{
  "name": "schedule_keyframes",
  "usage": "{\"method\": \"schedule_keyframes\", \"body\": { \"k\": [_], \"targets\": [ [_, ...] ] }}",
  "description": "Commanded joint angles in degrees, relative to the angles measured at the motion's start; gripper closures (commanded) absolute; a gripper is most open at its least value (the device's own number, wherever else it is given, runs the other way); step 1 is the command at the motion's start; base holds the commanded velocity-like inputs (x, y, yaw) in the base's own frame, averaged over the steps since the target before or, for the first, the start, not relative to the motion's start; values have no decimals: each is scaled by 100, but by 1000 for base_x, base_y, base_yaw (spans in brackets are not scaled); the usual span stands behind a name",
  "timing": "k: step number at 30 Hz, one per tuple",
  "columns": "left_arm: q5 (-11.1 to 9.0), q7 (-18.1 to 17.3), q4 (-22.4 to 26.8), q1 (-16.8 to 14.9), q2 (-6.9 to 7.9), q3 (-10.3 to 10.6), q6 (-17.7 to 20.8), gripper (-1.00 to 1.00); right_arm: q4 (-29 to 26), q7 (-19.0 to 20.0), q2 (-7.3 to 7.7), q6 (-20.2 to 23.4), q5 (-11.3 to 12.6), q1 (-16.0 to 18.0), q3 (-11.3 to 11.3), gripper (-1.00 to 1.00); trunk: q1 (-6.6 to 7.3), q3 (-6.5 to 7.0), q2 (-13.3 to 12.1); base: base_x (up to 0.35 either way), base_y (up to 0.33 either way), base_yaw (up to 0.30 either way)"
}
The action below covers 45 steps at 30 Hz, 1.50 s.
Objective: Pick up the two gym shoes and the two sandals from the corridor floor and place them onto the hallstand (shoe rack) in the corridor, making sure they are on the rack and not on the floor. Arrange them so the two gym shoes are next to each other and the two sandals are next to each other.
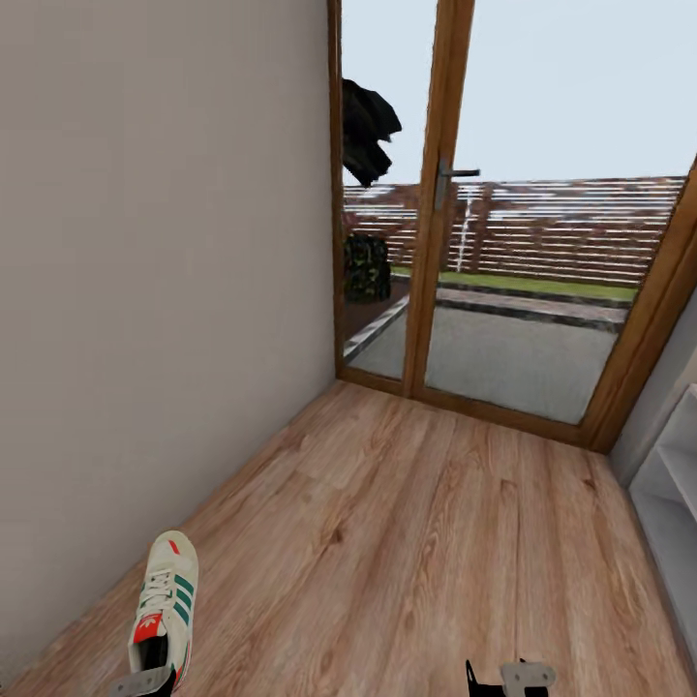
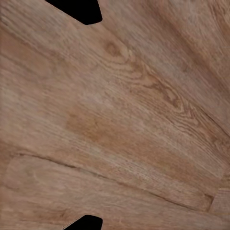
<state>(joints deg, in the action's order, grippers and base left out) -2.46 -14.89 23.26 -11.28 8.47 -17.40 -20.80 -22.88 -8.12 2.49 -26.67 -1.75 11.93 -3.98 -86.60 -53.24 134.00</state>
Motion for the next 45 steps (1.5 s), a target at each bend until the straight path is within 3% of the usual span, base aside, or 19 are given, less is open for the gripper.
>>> {"method": "schedule_keyframes", "body": {
  "k": [1,12,25,45],
  "targets": [
    [-26,-58,-6,-6,-3,-35,-3,100,2,-58,6,-5,-18,2,-42,-100,-2,-5,2,296,-187,277],
    [-26,-11,-6,-6,9,-36,-63,100,1,-58,6,-5,-18,2,-42,-100,-2,-5,2,232,-155,278],
    [-35,216,0,-6,-14,-64,-217,100,-1,-58,6,-5,-18,2,-42,-100,-2,-5,2,10,-6,278],
    [-33,215,1,-6,-7,-33,-228,100,-14,-58,10,-5,-18,2,-42,-100,-2,-5,2,21,-1,278]
  ]
}}
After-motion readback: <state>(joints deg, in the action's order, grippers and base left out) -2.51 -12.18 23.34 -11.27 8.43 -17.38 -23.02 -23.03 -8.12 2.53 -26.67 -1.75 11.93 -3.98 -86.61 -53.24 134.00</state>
